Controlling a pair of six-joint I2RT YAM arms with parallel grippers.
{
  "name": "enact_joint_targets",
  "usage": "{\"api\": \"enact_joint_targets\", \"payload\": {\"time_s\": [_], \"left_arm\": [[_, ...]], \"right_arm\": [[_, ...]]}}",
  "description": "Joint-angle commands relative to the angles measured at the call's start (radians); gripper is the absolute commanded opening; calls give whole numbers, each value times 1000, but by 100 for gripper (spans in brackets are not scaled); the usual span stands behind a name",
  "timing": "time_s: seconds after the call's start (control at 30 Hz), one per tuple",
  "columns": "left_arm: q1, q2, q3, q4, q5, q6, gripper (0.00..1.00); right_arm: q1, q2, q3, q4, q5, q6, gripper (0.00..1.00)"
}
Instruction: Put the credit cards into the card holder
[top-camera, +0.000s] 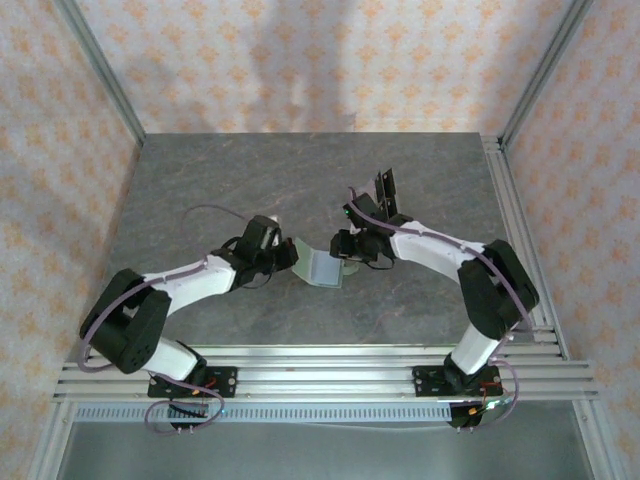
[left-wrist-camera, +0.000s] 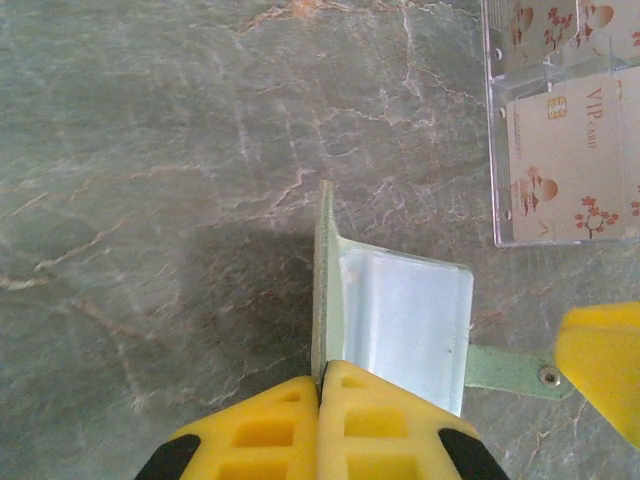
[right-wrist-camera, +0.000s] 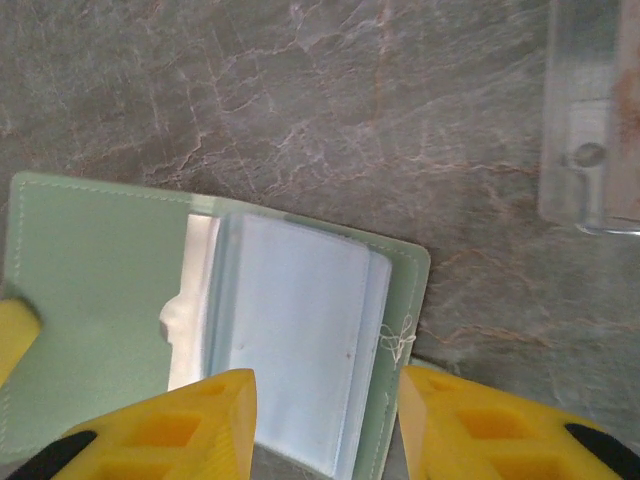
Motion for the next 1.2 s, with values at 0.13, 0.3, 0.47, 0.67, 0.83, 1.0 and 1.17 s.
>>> {"api": "enact_joint_targets", "payload": {"time_s": [0.13,0.3,0.47,0.67,0.83,1.0,1.17], "left_arm": [[-14,-81,-84,-5,-98,-45,0],[-17,-96,-105,-2,-112,-52,0],[-19,-104,-110,-6,-120,-47,0],[-20,-102,-109,-3,-119,-47,0],[-19,-96,-109,1,-120,-48,0],[-20,-98,-109,1,-120,-47,0],[-19,-100,-110,-1,-118,-46,0]], "right_arm": [[36,90,64,20,-28,14,43],[56,110,65,37,-32,28,43],[73,115,66,43,-27,35,43],[81,124,66,48,-27,40,43],[82,135,63,54,-31,41,43],[83,140,63,59,-33,43,43],[83,157,62,67,-41,43,43]]}}
